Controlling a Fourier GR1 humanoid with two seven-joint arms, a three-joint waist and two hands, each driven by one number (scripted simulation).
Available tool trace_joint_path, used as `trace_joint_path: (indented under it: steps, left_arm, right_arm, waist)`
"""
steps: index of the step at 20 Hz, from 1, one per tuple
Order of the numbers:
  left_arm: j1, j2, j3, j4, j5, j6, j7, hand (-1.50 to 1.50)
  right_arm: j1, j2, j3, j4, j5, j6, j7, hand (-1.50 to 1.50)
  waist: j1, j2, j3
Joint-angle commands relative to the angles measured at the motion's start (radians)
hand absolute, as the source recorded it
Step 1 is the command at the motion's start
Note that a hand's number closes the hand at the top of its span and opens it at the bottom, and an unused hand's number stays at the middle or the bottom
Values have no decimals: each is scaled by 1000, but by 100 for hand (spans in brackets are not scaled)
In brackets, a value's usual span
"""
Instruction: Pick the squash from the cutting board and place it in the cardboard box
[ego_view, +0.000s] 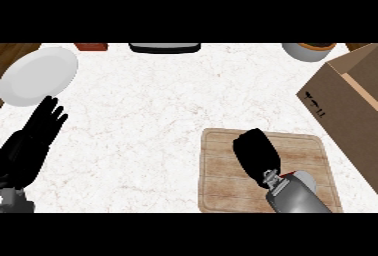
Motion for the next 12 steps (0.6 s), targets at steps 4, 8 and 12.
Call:
trace_joint_path:
  steps: [4, 8, 12]
  left_arm:
    - [1, -4, 24, 48, -20, -28, -52, 0]
    - [5, -53, -30, 25, -53, 5, -47, 0]
    - [14, -8, 34, 6, -7, -6, -20, 0]
  right_arm:
    - [-44, 30, -40, 40, 33, -8, -98, 150]
    - [-4, 44, -219, 103, -57, -130, -62, 150]
    - [67, 151, -528, 113, -242, -168, 51, 150]
  waist:
    - [-1, 0, 0]
    - [-8, 3, 1]
    - [-38, 5, 5]
